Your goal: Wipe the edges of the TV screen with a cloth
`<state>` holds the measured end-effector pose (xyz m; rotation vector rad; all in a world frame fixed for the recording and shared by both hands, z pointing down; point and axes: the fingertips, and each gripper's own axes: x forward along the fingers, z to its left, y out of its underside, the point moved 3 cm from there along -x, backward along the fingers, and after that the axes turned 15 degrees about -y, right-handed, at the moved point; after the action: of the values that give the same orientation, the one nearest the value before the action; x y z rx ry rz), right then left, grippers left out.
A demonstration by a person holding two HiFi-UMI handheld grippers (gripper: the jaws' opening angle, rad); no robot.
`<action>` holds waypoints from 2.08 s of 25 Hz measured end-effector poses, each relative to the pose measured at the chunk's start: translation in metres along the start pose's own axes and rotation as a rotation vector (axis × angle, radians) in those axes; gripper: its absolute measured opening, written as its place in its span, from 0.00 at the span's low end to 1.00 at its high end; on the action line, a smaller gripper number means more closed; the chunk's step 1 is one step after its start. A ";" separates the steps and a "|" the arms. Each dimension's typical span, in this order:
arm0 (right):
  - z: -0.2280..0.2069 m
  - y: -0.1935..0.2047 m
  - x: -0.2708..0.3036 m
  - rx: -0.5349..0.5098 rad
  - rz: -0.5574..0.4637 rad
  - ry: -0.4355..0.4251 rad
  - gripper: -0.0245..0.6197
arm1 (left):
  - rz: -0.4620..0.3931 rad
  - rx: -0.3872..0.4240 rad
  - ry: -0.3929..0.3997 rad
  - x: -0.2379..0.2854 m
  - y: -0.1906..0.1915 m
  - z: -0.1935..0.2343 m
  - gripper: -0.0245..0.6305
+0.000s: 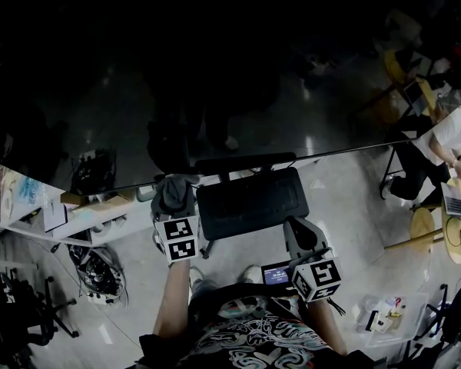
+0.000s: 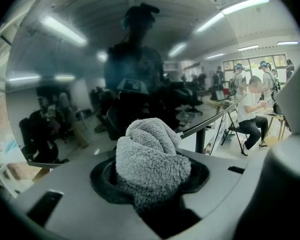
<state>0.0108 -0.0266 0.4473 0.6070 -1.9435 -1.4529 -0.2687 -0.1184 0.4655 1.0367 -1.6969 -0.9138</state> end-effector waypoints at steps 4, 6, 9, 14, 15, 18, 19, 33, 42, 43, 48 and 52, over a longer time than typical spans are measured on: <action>-0.001 0.002 -0.001 0.007 0.002 -0.007 0.09 | -0.006 0.001 0.015 -0.002 -0.002 -0.008 0.34; -0.001 0.003 -0.001 0.011 0.006 -0.006 0.09 | -0.006 -0.002 0.019 -0.002 -0.003 -0.010 0.34; -0.003 0.003 -0.001 0.008 0.007 -0.003 0.09 | -0.005 -0.009 0.022 -0.001 -0.004 -0.013 0.34; -0.004 0.004 -0.005 0.012 0.006 -0.007 0.09 | -0.009 -0.007 0.036 -0.003 -0.006 -0.020 0.34; -0.004 0.004 -0.005 0.012 0.005 -0.006 0.09 | -0.011 -0.007 0.044 -0.003 -0.007 -0.022 0.34; -0.005 0.004 -0.004 0.011 0.004 -0.008 0.09 | -0.016 -0.013 0.066 -0.004 -0.011 -0.030 0.34; -0.005 0.003 -0.004 0.011 0.003 -0.009 0.09 | -0.018 -0.020 0.075 -0.005 -0.012 -0.033 0.34; -0.013 0.008 -0.007 0.038 0.004 -0.008 0.09 | -0.039 -0.030 0.146 -0.007 -0.023 -0.061 0.34; -0.019 0.011 -0.011 0.055 -0.002 0.008 0.09 | -0.042 -0.026 0.186 -0.009 -0.027 -0.077 0.34; -0.020 0.011 -0.011 0.055 -0.002 0.009 0.09 | -0.042 -0.022 0.190 -0.009 -0.027 -0.079 0.34; -0.023 0.012 -0.014 0.062 -0.005 0.021 0.09 | -0.045 -0.006 0.220 -0.011 -0.031 -0.091 0.34; -0.027 0.012 -0.017 0.065 -0.009 0.032 0.09 | -0.048 -0.003 0.238 -0.011 -0.033 -0.100 0.34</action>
<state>0.0423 -0.0291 0.4606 0.6648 -1.9721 -1.3822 -0.1640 -0.1333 0.4625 1.1407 -1.4775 -0.7889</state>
